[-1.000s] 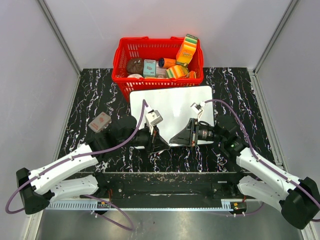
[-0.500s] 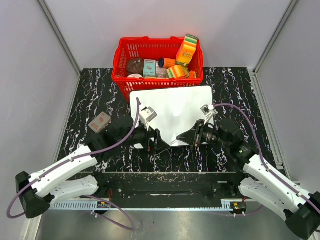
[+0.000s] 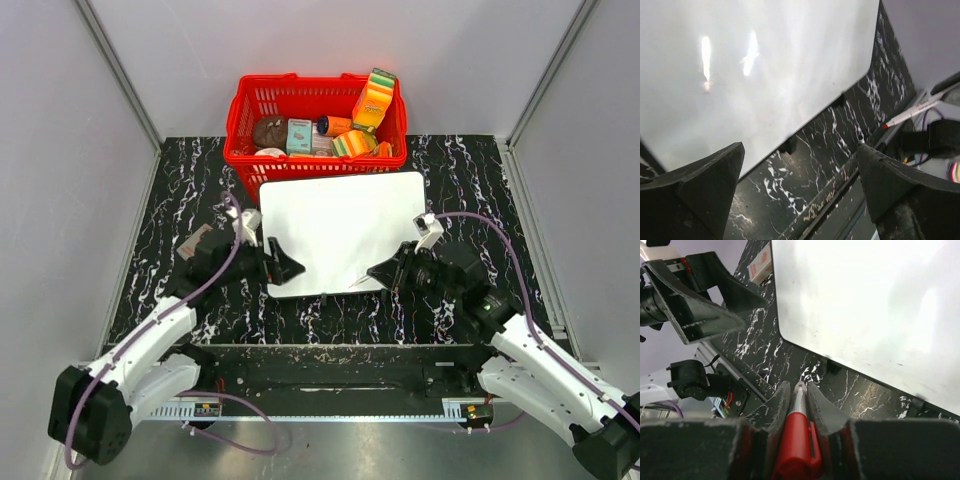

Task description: Write a sentence on the whiteboard

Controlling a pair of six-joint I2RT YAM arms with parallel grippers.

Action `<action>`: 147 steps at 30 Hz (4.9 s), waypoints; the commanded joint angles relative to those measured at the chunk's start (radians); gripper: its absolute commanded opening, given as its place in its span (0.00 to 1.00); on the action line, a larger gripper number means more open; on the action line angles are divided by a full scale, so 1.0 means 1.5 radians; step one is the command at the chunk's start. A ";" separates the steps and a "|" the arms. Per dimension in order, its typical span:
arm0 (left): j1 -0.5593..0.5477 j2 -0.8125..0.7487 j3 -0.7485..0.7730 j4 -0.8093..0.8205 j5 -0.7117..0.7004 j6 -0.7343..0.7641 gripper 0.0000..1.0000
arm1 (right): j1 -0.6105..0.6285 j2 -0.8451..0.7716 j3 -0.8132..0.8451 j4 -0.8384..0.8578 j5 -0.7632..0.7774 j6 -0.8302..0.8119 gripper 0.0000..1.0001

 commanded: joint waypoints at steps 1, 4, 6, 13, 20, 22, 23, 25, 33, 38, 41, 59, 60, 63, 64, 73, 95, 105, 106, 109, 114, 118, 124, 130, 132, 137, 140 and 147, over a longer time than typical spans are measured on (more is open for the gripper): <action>0.107 -0.070 -0.051 0.132 0.105 -0.056 0.99 | 0.003 -0.015 0.026 0.001 0.053 -0.016 0.00; 0.172 -0.091 -0.079 0.148 0.108 -0.083 0.99 | 0.004 -0.023 0.025 0.002 0.064 -0.019 0.00; 0.210 -0.098 -0.092 0.166 0.109 -0.100 0.99 | 0.004 -0.027 0.026 -0.002 0.068 -0.020 0.00; 0.245 -0.121 -0.092 0.137 0.030 -0.077 0.99 | 0.003 -0.037 0.027 -0.014 0.092 -0.025 0.00; 0.246 -0.078 -0.087 0.172 0.016 -0.049 0.99 | 0.004 -0.021 0.033 -0.010 0.089 -0.031 0.00; 0.246 -0.048 -0.084 0.199 0.021 -0.047 0.99 | 0.004 -0.015 0.035 -0.005 0.087 -0.031 0.00; 0.246 -0.039 -0.080 0.209 0.024 -0.040 0.99 | 0.003 -0.014 0.035 -0.004 0.085 -0.031 0.00; 0.246 -0.003 -0.073 0.247 0.036 -0.039 0.99 | 0.003 -0.014 0.037 -0.001 0.084 -0.029 0.00; 0.257 0.148 -0.029 0.341 0.096 -0.009 0.99 | 0.004 -0.027 0.037 -0.003 0.084 -0.030 0.00; 0.269 0.224 0.008 0.399 0.164 -0.003 0.99 | 0.004 -0.027 0.038 -0.003 0.086 -0.034 0.00; 0.273 0.281 0.033 0.423 0.203 -0.001 0.99 | 0.004 -0.023 0.041 -0.003 0.086 -0.034 0.00; 0.285 0.414 0.045 0.586 0.408 -0.049 0.26 | 0.004 -0.006 0.057 -0.014 0.092 -0.041 0.00; 0.284 0.421 0.043 0.586 0.410 -0.049 0.24 | 0.004 -0.007 0.057 -0.015 0.092 -0.041 0.00; 0.281 0.434 0.038 0.617 0.423 -0.072 0.12 | 0.004 -0.003 0.056 -0.012 0.089 -0.040 0.00; 0.277 0.437 0.037 0.642 0.432 -0.078 0.09 | 0.004 -0.002 0.056 -0.010 0.088 -0.039 0.00; 0.211 0.472 0.056 0.652 0.452 -0.071 0.00 | 0.004 -0.008 0.051 0.007 0.074 -0.040 0.00; 0.157 0.424 0.009 0.563 0.354 -0.021 0.00 | 0.004 0.062 0.122 0.082 0.109 -0.146 0.00; 0.135 0.418 0.012 0.545 0.344 -0.005 0.00 | 0.004 0.158 0.204 0.186 0.159 -0.239 0.00; 0.135 0.419 0.013 0.545 0.345 -0.006 0.00 | 0.004 0.178 0.210 0.189 0.175 -0.243 0.00; 0.135 0.420 0.012 0.548 0.349 -0.005 0.00 | 0.006 0.203 0.240 0.198 0.172 -0.250 0.00; 0.135 0.420 0.008 0.556 0.358 -0.007 0.00 | 0.007 0.219 0.243 0.222 0.165 -0.257 0.00; 0.135 0.423 0.011 0.555 0.358 -0.010 0.00 | 0.008 0.229 0.250 0.220 0.166 -0.258 0.00; 0.135 0.426 0.012 0.554 0.360 -0.010 0.00 | 0.008 0.242 0.247 0.260 0.176 -0.251 0.00; 0.135 0.429 0.013 0.557 0.363 -0.012 0.00 | 0.022 0.290 0.269 0.315 0.193 -0.246 0.00; 0.135 0.430 0.013 0.557 0.363 -0.013 0.00 | 0.047 0.308 0.270 0.341 0.236 -0.270 0.00; 0.136 0.433 0.015 0.556 0.365 -0.014 0.00 | 0.082 0.342 0.277 0.377 0.301 -0.307 0.00; 0.136 0.439 0.015 0.561 0.366 -0.021 0.00 | 0.093 0.359 0.272 0.397 0.313 -0.317 0.00; 0.136 0.436 0.014 0.561 0.363 -0.020 0.00 | 0.110 0.394 0.266 0.447 0.332 -0.326 0.00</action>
